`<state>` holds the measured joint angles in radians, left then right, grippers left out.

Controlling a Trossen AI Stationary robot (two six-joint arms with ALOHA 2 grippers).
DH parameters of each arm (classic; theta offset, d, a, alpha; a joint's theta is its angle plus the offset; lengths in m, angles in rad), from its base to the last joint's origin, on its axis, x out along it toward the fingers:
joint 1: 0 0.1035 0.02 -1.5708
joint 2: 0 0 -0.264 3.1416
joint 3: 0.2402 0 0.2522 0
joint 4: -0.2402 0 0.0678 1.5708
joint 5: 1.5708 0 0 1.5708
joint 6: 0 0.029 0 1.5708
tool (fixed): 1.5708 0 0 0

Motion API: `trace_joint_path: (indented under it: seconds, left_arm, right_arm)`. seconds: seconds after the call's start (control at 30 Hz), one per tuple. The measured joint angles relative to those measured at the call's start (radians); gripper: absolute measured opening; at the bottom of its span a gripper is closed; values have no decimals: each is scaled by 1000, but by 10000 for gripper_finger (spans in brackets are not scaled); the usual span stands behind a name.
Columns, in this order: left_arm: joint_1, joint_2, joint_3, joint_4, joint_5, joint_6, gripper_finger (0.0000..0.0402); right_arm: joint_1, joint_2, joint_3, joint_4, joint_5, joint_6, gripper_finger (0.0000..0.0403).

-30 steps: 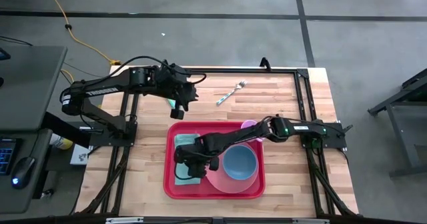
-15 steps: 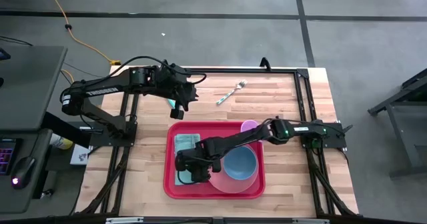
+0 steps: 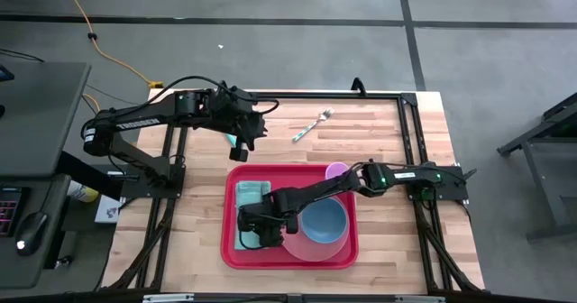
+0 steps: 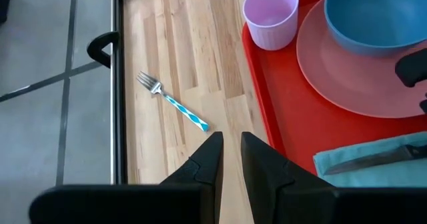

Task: Set up tray
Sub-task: Put the black knife on the blue napkin, then put the blue fork on the blue napkin to the left of the black knife

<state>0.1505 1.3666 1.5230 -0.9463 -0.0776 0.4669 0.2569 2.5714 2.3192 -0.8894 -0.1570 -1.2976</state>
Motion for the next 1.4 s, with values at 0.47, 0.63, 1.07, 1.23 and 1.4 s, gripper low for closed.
trace_joint_path:
  seconds: [0.47, 0.63, 1.07, 1.23, 1.4]
  left_arm:
    - [0, 0, 0, -16, 6, 0, 85]
    - [0, 0, 0, -16, 7, 0, 85]
    - [0, 0, 0, 13, 8, -1, 85]
    - [0, 0, 0, 27, 8, -1, 85]
    - [0, -5, 0, 36, -59, -4, 85]
  right_arm:
    - [-9, 1, 0, 47, 46, 152, 144]
    - [-9, -4, -1, 29, 85, 173, 146]
    - [-9, -133, 2, -51, 149, 257, 147]
    - [-19, -221, 3, -89, 185, 412, 147]
    - [-47, -313, 4, -167, 204, 651, 145]
